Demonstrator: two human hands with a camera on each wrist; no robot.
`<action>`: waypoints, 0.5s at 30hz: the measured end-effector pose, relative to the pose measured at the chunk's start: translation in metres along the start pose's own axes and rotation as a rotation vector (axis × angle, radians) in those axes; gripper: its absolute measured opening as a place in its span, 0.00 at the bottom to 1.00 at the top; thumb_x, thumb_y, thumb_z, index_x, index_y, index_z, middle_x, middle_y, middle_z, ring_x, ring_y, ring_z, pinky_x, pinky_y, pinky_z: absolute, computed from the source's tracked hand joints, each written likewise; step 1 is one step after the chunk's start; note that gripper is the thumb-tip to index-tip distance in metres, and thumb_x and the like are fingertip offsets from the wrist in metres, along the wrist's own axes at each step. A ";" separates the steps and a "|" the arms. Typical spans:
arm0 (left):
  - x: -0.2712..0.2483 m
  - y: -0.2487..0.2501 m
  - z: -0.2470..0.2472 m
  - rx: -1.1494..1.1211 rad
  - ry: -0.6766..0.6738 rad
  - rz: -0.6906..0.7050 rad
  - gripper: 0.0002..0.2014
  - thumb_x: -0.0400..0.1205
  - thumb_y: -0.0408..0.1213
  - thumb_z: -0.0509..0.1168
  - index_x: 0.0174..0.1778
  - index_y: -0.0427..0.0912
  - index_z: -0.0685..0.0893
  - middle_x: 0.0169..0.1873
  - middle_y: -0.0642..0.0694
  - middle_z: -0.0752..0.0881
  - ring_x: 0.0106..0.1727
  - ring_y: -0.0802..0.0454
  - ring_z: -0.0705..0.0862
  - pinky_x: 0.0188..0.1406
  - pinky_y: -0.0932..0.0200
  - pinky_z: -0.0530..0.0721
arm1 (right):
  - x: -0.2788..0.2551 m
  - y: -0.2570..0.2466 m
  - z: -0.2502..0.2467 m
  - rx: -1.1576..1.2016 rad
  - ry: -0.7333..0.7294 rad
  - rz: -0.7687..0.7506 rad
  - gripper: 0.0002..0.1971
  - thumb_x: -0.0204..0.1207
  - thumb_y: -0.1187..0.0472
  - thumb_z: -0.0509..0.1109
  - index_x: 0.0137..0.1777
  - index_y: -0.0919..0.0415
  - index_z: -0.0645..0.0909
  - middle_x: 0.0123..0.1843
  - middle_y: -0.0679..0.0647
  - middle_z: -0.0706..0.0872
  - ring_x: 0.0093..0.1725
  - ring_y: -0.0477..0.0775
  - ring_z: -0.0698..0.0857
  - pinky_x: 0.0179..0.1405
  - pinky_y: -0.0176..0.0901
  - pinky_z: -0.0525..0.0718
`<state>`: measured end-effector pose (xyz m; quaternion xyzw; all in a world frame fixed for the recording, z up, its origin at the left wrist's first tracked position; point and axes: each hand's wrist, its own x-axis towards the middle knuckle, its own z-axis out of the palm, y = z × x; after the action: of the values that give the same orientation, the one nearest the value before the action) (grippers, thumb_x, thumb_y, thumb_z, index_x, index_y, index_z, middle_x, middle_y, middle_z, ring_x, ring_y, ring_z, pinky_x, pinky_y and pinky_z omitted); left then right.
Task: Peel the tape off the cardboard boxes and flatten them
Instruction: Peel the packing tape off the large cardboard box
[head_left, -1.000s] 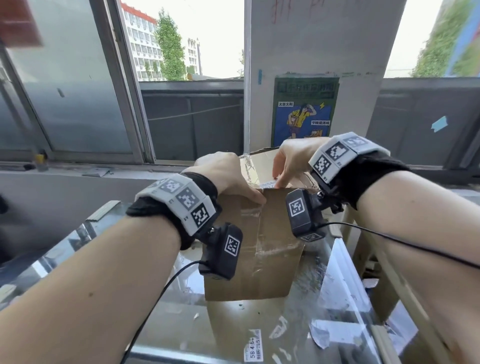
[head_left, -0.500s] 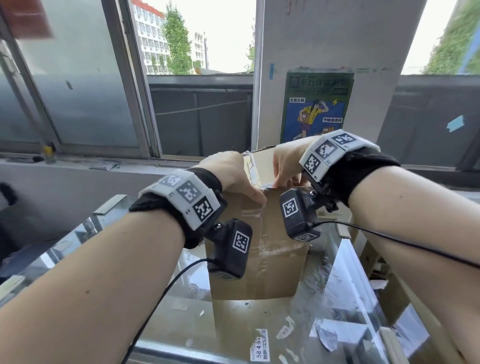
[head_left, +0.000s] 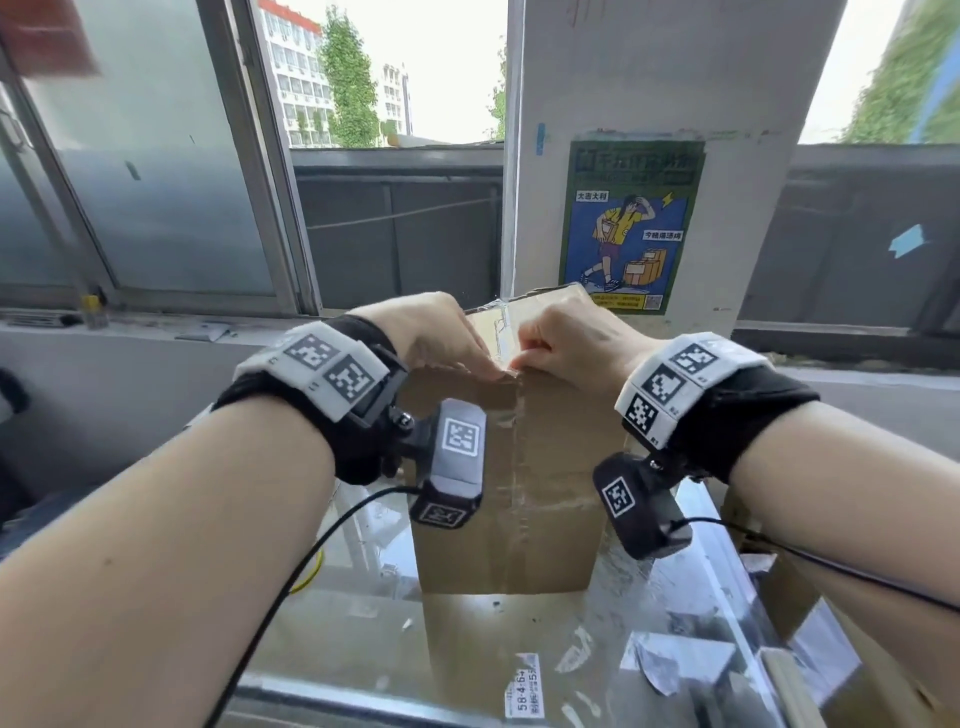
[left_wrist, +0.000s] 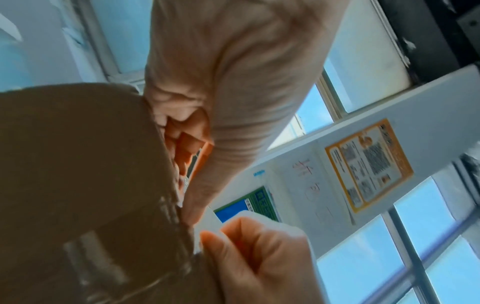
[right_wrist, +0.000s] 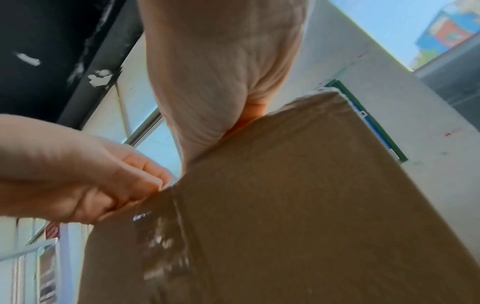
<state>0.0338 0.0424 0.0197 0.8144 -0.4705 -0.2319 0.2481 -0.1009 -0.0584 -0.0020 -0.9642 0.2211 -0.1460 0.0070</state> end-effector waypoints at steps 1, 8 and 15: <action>-0.002 -0.002 -0.002 -0.066 -0.015 0.004 0.04 0.72 0.34 0.78 0.38 0.41 0.90 0.36 0.44 0.90 0.38 0.48 0.87 0.51 0.49 0.87 | 0.001 0.000 0.002 0.015 0.012 0.006 0.12 0.75 0.53 0.74 0.39 0.63 0.86 0.30 0.44 0.74 0.39 0.53 0.79 0.55 0.59 0.80; -0.002 -0.004 0.005 -0.265 -0.046 0.062 0.07 0.75 0.25 0.73 0.39 0.42 0.90 0.32 0.44 0.88 0.34 0.50 0.86 0.43 0.56 0.87 | 0.004 0.001 -0.013 0.139 -0.067 0.163 0.10 0.73 0.56 0.75 0.47 0.63 0.89 0.44 0.53 0.85 0.47 0.51 0.80 0.52 0.41 0.78; -0.007 0.010 0.013 -0.521 -0.277 0.170 0.13 0.77 0.16 0.66 0.53 0.34 0.85 0.46 0.39 0.91 0.45 0.51 0.89 0.48 0.60 0.88 | -0.005 0.015 -0.043 0.060 -0.232 0.234 0.04 0.72 0.62 0.77 0.43 0.62 0.87 0.36 0.50 0.84 0.34 0.44 0.81 0.34 0.34 0.79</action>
<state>0.0159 0.0417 0.0172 0.6418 -0.4909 -0.4319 0.4008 -0.1237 -0.0678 0.0370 -0.9417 0.3251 -0.0383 0.0782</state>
